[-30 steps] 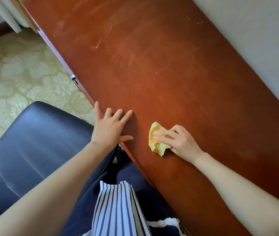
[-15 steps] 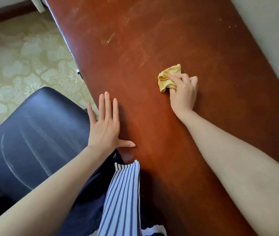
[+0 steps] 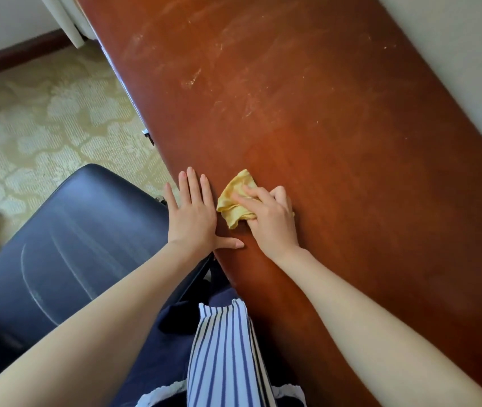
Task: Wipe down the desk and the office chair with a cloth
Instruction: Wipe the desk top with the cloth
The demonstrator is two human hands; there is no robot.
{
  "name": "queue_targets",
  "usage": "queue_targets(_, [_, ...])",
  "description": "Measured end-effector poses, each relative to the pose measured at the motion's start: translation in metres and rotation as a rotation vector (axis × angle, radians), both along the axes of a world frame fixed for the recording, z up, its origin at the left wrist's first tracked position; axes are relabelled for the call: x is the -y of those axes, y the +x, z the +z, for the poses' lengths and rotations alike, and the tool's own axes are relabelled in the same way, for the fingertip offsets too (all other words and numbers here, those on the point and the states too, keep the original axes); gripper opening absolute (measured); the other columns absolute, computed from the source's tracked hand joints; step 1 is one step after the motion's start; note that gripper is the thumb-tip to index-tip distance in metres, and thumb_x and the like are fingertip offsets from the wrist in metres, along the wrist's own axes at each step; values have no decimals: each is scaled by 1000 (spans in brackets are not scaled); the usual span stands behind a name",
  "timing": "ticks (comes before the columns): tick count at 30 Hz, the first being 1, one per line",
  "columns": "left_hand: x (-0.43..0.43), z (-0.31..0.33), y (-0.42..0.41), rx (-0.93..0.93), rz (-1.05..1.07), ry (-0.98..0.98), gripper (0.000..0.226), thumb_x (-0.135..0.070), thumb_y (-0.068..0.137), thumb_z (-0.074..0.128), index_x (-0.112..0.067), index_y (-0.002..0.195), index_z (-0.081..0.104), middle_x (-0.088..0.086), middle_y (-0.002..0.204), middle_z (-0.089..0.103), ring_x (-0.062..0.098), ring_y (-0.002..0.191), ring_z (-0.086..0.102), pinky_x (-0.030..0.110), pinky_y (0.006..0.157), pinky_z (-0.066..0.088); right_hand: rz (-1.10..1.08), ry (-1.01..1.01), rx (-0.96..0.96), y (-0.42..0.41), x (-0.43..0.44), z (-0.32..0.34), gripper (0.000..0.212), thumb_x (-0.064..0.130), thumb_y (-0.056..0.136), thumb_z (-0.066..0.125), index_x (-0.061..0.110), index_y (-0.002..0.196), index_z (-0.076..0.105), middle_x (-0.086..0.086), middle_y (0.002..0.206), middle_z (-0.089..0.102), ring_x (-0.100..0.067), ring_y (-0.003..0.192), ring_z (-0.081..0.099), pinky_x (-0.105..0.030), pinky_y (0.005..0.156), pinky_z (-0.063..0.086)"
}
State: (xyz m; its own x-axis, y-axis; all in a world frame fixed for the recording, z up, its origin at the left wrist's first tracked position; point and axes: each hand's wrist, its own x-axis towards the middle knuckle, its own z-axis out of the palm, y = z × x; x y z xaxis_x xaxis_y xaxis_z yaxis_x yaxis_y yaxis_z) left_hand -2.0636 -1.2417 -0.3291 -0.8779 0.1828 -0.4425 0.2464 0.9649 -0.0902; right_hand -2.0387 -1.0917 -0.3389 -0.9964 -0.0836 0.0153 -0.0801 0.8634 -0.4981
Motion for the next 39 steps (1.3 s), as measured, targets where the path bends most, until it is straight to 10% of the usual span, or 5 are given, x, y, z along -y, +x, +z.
queue_targets(11, [-2,12,-4,74,-31,-85,147,-95,53,38,8,144,-13,35,151,-9,47,142,-4,61,112,1,222,89,-154,43,-87,6,62,-19,57,75,14,109,72,-3,110,69,-26,70,50,-37,65,52])
queue_targets(30, [-9,25,-13,49,-37,-127,102,-77,83,25,0,148,6,27,155,7,37,144,9,53,113,10,-570,155,-70,-138,-110,0,40,4,94,51,19,132,55,-1,129,55,-24,106,41,-28,92,39])
queue_targets(35, [-6,34,-29,-116,113,32,69,-62,88,39,-9,131,34,10,122,58,29,125,44,56,110,12,-326,138,-99,-129,-61,-9,43,4,97,42,25,133,53,1,132,53,-24,101,40,-29,88,36])
queue_targets(39, [-19,38,-46,-208,177,83,67,-53,86,53,-10,136,39,15,125,54,36,123,42,56,110,12,-96,90,-148,-98,-51,-4,40,0,90,52,17,125,62,-3,123,62,-30,91,47,-36,79,42])
